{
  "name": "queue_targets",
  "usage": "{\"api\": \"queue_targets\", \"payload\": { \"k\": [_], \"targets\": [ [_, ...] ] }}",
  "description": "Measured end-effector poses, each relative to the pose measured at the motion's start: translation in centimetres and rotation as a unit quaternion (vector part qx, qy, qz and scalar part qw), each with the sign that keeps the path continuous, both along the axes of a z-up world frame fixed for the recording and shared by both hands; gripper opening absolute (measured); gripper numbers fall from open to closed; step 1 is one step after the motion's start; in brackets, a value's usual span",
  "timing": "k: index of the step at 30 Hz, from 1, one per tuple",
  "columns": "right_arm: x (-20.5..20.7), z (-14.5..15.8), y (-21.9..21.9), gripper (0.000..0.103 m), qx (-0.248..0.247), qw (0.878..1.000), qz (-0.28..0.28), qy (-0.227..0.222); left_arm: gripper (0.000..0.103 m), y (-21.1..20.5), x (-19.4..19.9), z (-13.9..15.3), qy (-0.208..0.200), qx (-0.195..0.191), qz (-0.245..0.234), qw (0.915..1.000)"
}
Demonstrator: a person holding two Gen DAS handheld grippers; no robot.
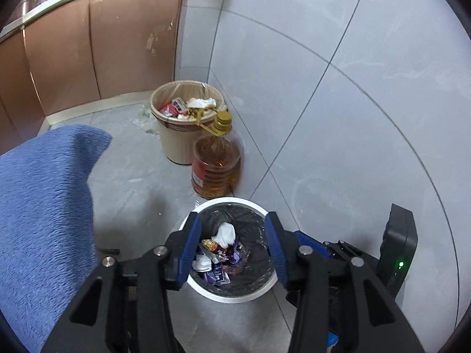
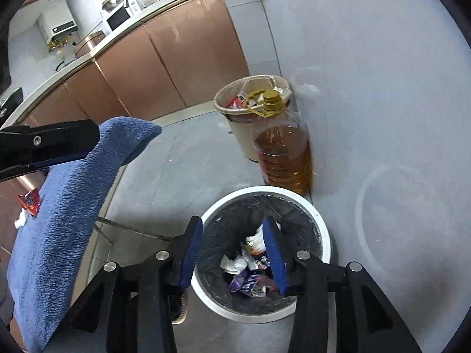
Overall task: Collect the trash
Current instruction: 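Return both grippers to the red chip bag and white plastic bag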
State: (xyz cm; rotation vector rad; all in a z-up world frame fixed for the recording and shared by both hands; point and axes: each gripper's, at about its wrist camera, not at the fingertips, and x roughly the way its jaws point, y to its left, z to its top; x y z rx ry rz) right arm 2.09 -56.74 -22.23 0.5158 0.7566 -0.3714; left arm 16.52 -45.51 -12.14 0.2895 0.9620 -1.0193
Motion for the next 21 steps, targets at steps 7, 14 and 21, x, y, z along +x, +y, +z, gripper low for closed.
{"api": "queue_targets", "payload": {
  "k": [7,14,21],
  "targets": [
    [0.1,1.9,2.3,0.042,-0.012,1.000,0.020,-0.015,0.043,4.8,0.4,2.0,-0.013,-0.024,0.032,0.9991],
    [-0.5,4.8,5.0,0.045,-0.032,0.998,0.036,-0.037,0.043,9.9,1.0,3.8,-0.016,-0.049,0.068,0.9963],
    [-0.6,7.7,7.6,0.052,-0.056,0.995,0.056,-0.056,0.051,15.8,1.3,5.9,-0.035,-0.075,0.113,0.9902]
  ]
}}
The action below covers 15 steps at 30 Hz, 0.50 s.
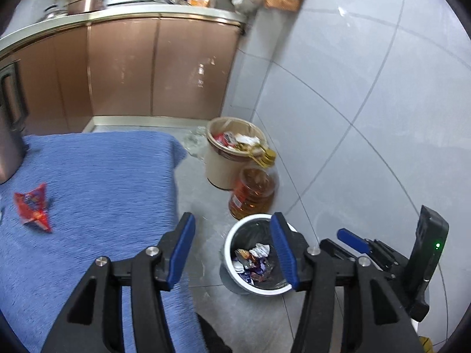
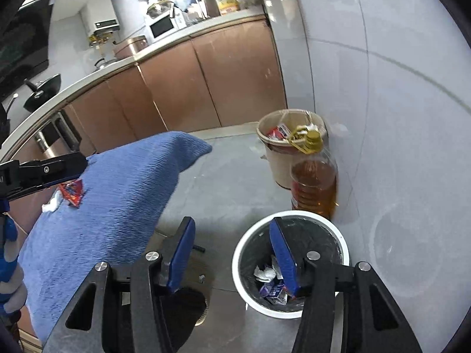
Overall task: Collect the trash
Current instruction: 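Return both grippers to the red chip bag and white plastic bag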
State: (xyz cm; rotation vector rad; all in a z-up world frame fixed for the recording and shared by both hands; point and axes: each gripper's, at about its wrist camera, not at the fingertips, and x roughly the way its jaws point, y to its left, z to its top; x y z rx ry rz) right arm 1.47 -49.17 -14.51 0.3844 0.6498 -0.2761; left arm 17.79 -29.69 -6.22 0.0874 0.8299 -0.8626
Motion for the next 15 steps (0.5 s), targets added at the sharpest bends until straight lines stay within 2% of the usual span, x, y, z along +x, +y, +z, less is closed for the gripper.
{"api": "queue_targets", "payload": {
  "k": [8,15],
  "targets": [
    [-0.4,3.3,3.9,0.053,-0.035,0.999,0.029,-0.019,0.051,8.9,0.7,2.4,-0.010,-0.056,0.072,0.9958],
    [-0.2,5.5,8.3,0.054,-0.066,0.995,0.071,-0.026,0.051,20.2,0.7,4.0,-0.035,-0.096,0.170,0.9802]
  ]
}}
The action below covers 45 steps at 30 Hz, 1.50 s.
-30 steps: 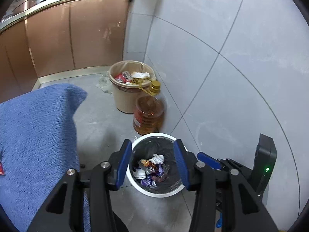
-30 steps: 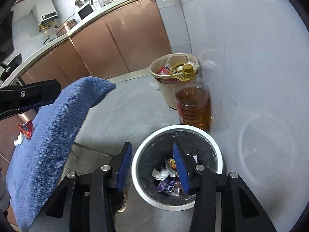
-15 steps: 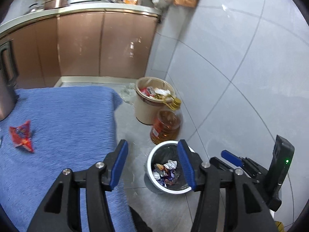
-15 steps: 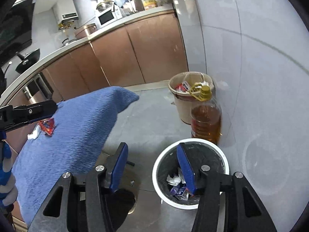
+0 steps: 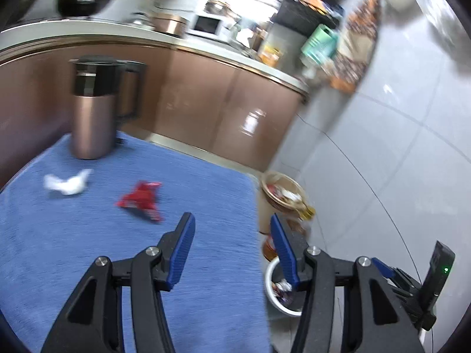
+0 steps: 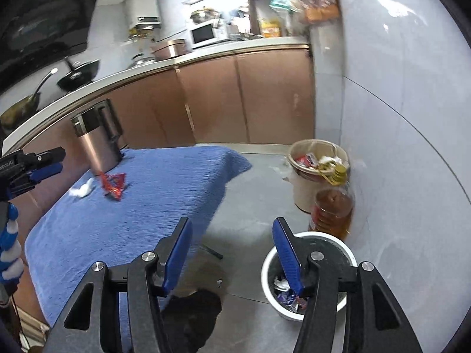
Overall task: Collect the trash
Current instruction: 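Return both grippers to the red chip bag and white plastic bag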
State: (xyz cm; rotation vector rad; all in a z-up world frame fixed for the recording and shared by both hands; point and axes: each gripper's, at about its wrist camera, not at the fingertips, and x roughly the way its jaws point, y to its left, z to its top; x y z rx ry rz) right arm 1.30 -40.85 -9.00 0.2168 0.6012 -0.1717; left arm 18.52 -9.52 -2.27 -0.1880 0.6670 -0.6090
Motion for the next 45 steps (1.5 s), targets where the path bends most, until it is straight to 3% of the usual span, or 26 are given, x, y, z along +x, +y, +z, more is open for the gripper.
{"api": "queue_targets", "payload": {
  "k": [9,15,22,30,45],
  "targets": [
    [0.8,2.2,4.8,0.055,-0.023,0.998,0.057,-0.021,0.051,13.5,0.6,-1.7,0.016,-0.025,0.110,0.9935],
    [0.9,2.7,6.9,0.057,-0.037,0.996,0.078,-0.018,0.052,18.2,-0.4,-3.3,0.018,-0.026,0.163,0.9862],
    [1.6,4.0,10.2,0.063,-0.063,0.992,0.109,-0.020,0.052,19.1,-2.7,-3.1,-0.021,0.043,0.228,0.9726],
    [3.4,4.8,13.1,0.066,-0.052,0.987,0.148,-0.032,0.053,19.1,-3.6,-3.4,-0.057,0.093,0.254,0.9610],
    [8.1,2.6,16.1,0.066,-0.056,0.984,0.169,0.017,0.059,19.4,-1.6,-5.1,-0.061,0.119,0.253,0.9582]
  ]
}}
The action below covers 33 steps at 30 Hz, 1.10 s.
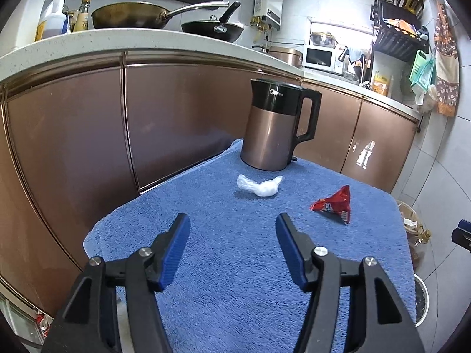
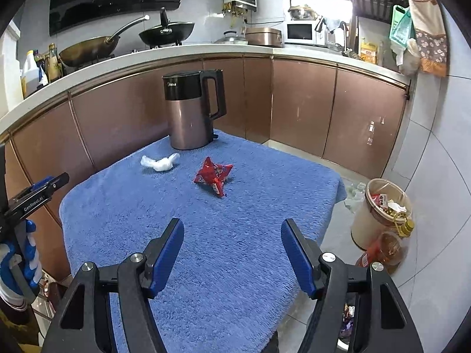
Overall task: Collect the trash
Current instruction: 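Return both grippers to the red chip bag and white plastic bag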
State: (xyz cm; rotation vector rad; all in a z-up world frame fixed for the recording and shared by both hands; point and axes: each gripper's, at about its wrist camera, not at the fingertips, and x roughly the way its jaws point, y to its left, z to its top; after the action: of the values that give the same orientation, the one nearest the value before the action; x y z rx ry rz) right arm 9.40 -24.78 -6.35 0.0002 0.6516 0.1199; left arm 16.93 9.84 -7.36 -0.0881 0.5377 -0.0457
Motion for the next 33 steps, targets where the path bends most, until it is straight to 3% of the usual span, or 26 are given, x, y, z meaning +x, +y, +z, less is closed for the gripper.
{"api": "queue_targets", "payload": {
  "k": [17,26,30,33],
  "targets": [
    [5.1,-3.3,2.3,0.071,-0.002,0.998,0.038,0.047,0.064,0.8,4.6,-3.4,0.049,0.027,0.001,0.9984],
    [8.7,-5.4,2.7,0.075,0.004,0.996,0.058,0.073,0.065,2.8,10.5,-5.0,0.079,0.054,0.025,0.9951],
    [11.4,-6.2,3.2,0.077,0.006,0.994,0.074,0.079,0.066,4.0,14.5,-4.8,0.084,0.015,-0.012,0.9963],
    [13.8,-6.6,3.8,0.079,0.004,0.993,0.090,0.078,0.069,3.3,17.4,-4.7,0.090,0.007,-0.049,0.9947]
  ]
}}
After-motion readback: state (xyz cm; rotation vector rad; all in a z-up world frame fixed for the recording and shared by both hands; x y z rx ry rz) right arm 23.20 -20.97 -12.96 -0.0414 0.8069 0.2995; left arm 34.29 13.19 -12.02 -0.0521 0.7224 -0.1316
